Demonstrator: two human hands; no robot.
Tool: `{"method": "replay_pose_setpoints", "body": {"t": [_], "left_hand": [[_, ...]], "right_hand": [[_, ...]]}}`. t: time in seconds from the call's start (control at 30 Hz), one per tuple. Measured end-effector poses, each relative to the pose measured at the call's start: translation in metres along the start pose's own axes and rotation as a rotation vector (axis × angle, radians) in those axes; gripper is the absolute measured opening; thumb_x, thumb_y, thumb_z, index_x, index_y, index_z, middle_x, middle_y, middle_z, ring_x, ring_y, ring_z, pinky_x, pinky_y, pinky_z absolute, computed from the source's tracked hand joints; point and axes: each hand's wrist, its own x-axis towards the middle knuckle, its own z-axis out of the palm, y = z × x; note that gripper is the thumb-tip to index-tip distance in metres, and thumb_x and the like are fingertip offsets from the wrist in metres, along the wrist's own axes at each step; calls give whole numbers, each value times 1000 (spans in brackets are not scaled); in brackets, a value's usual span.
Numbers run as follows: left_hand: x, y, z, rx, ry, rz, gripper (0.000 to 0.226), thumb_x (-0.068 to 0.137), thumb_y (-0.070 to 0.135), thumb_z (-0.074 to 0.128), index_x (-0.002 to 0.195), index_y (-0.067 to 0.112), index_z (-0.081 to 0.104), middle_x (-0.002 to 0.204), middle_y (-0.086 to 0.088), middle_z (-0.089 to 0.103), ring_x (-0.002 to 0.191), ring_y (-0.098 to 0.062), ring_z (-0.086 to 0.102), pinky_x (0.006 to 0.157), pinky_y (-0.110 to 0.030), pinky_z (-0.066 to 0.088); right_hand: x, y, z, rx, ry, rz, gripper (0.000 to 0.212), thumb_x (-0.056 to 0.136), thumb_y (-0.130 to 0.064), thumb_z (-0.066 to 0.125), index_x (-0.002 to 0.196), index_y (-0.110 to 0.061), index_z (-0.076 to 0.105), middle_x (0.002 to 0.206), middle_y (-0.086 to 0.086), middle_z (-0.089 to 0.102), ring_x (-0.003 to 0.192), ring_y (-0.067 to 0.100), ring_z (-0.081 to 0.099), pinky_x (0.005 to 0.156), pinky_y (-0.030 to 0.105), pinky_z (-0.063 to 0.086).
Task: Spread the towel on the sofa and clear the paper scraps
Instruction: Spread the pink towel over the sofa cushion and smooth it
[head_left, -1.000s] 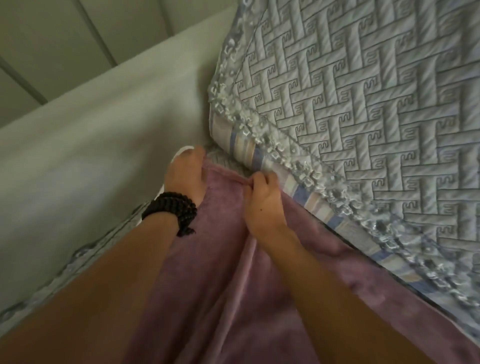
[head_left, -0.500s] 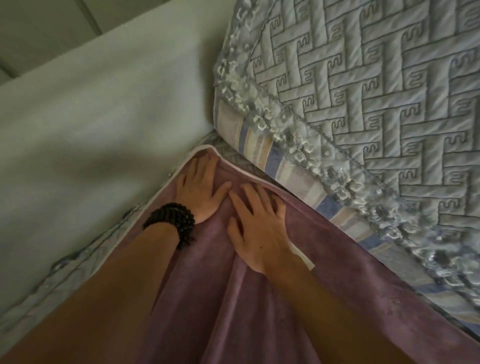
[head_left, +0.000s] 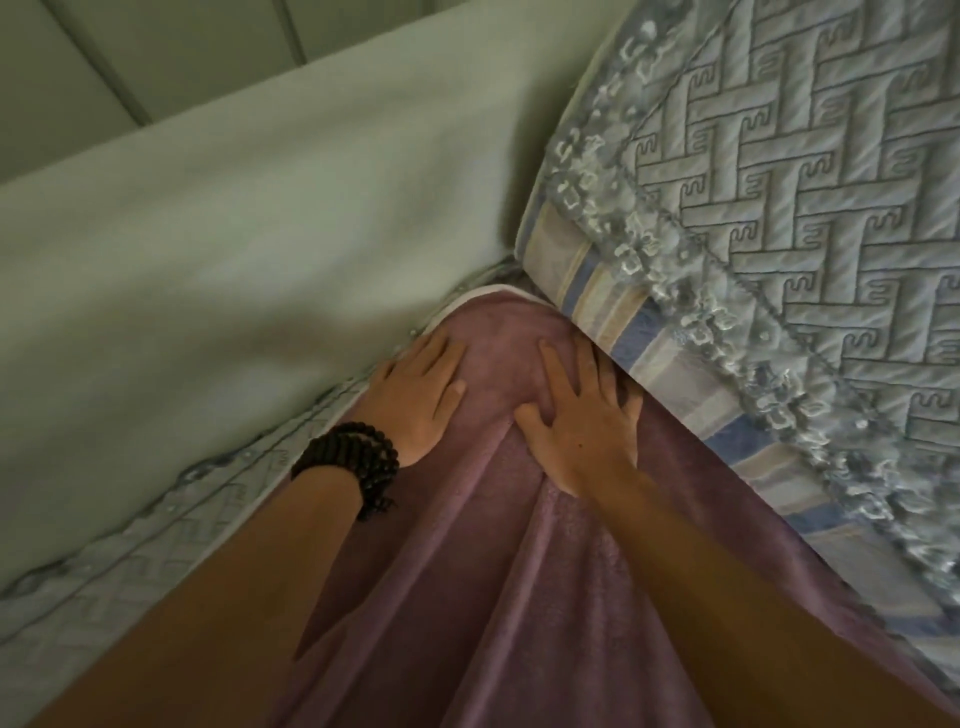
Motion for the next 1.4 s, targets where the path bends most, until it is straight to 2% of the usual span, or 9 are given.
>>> {"method": "replay_pose_setpoints", "body": {"t": [0.1,0.2,0.27,0.37,0.6,0.73,0.87,1.23,1.4], "left_hand": [[-72,-31,-19,-88,209,-182,38,97,24,50,132,10,53,130,-15,57,115,-33,56,98,-43,46],[-142,-59,-29,-54,189,-430,28,92,35,58,107,13,63,104,-7,58,92,-27,60,77,-35,50],[-173,-75,-31,-65,106,-536,24,91,40,57,95,18,63,95,-2,54,88,-25,60,71,-31,45],[-192,-88,-29,-159,113,-619,17,91,34,59,82,19,64,86,-3,62,85,-24,63,67,-29,43],[-185,-111,-47,-127,332,-649,13,95,13,52,97,1,57,93,-27,67,87,-41,64,70,-42,48],[-173,-131,-52,-110,291,-579,25,93,15,55,112,0,51,111,-26,57,96,-42,59,77,-43,46],[-194,-131,-27,-136,207,-482,39,95,32,52,124,6,47,130,-20,43,102,-39,56,88,-38,46],[-343,-149,-35,-114,-30,-421,51,103,37,25,152,23,22,161,-4,20,145,-22,26,118,-42,23],[-442,-175,-52,-256,43,-652,31,101,21,38,123,12,58,122,-10,61,111,-27,57,95,-35,44]], "right_hand": [[0,-5,-8,-46,-87,32,74,86,-67,16,152,-42,-7,166,2,-7,151,26,-2,118,57,0],[-3,-45,-23,-103,-27,136,66,91,-45,42,151,-24,23,162,16,12,145,38,14,114,60,17],[-12,-98,-23,-66,36,-99,54,87,-20,54,140,-19,43,148,19,34,133,41,34,106,54,33],[-29,-162,-13,95,-268,-547,50,91,-8,54,138,-23,51,129,16,42,114,36,51,98,44,47],[-25,-216,0,95,-70,-556,19,88,-4,51,100,-3,66,110,19,63,104,39,59,85,43,50],[-27,-214,32,-82,-158,-480,45,102,-33,33,146,-26,38,153,9,39,145,33,28,117,56,20],[-24,-197,61,-159,-97,-462,61,94,-52,12,152,-36,25,164,2,17,152,29,6,118,61,-3],[-83,-240,44,-183,-240,-236,58,102,-45,22,155,-22,19,165,15,9,151,37,2,119,63,6],[-212,-341,56,-35,-245,-705,42,100,-28,43,142,-21,43,152,11,36,138,32,32,111,51,27]]}}
